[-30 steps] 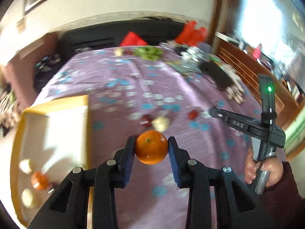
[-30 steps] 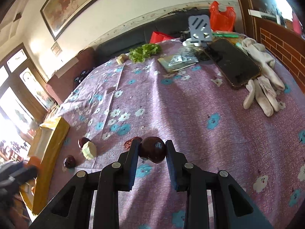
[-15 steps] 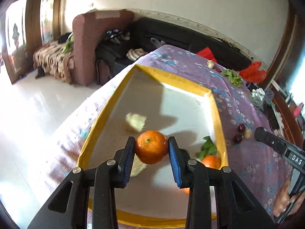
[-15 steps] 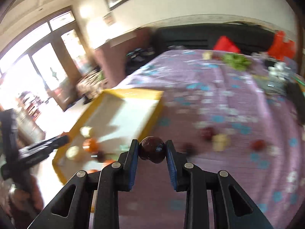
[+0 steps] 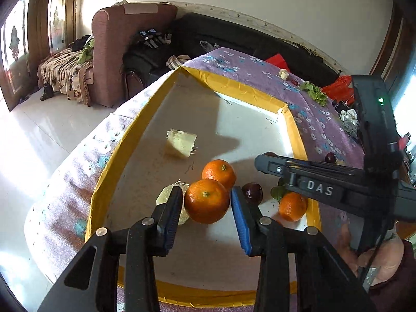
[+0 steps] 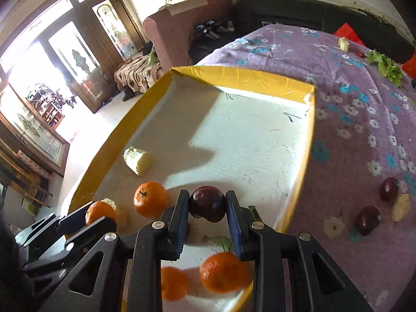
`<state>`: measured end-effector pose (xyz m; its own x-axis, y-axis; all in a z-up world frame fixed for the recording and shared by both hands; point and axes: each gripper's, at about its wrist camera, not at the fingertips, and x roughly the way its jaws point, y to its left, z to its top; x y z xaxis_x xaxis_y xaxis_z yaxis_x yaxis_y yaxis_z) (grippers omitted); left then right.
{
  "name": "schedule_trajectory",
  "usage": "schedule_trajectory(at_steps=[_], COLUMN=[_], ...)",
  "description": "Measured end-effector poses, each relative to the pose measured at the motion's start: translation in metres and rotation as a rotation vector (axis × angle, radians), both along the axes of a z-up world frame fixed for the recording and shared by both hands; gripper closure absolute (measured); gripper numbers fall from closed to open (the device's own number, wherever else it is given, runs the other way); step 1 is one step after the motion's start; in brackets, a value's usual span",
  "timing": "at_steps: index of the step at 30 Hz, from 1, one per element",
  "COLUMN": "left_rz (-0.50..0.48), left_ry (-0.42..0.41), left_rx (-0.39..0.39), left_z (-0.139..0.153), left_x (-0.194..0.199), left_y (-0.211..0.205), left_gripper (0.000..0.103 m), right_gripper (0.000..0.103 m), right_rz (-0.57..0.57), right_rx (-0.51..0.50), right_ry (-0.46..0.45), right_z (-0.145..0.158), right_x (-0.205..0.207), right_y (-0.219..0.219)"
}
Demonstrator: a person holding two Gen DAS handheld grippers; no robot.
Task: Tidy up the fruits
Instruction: 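Carry the orange and plum over the tray and open both tools, then grasp a pale sugarcane chunk with the right tool while the left tool grasps a dark plum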
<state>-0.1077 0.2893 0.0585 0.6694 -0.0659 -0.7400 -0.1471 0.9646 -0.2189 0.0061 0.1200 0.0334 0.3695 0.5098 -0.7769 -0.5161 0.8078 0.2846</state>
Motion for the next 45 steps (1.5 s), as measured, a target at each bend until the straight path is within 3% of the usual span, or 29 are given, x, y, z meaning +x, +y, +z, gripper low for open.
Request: schedule_trajectory(at_steps=[2,7,13,19,24,31,34,39,45], left_rz=[0.01,0.029,0.057,0.044,-0.027,-0.135,-0.168,-0.202,-0.21], left_ry=[-0.01,-0.03,-0.065,-0.104,-0.114,-0.103,-0.092,-0.084,-0.083], left_rx=[0.002,0.005,0.081,0.117,0.126,0.153,0.156,0.192,0.21], left_z=[0.002,0.011,0.032,0.051,0.059,0.057,0.055,0.054,0.054], left_x=[-0.003,-0.009,-0.021,-0.033,-0.033,-0.027,-0.026,-0.028,-0.032], left_y=[0.003,0.006,-0.003,-0.021,-0.053,-0.104,-0.12,-0.142,-0.15], left_gripper=[0.048,0.038,0.029,0.018,0.017,0.017,0.017,0.017,0.017], right_gripper=[0.07,0.07,0.064,0.044,0.044,0.044,0.044,0.044,0.044], right_rz=[0.006,0.005,-0.022,-0.11,-0.246,-0.451,-0.506,-0.531,-0.505], right_rx=[-0.013,0.003,0.038,0.078,0.011,-0.02,-0.004,0.015,0.03], right_ry=[-0.004,-0.001,-0.079,-0.178,-0.215,-0.134,-0.114,-0.116,-0.11], right_z=[-0.001,0.002,0.036,0.061,0.048,0.019,0.014,0.01,0.007], right_x=[0.001,-0.001,-0.015,-0.059,-0.089,-0.106,-0.113,-0.118,-0.116], right_y=[0.005,0.005,-0.017,-0.081,-0.154,-0.269,-0.299,-0.317,-0.309])
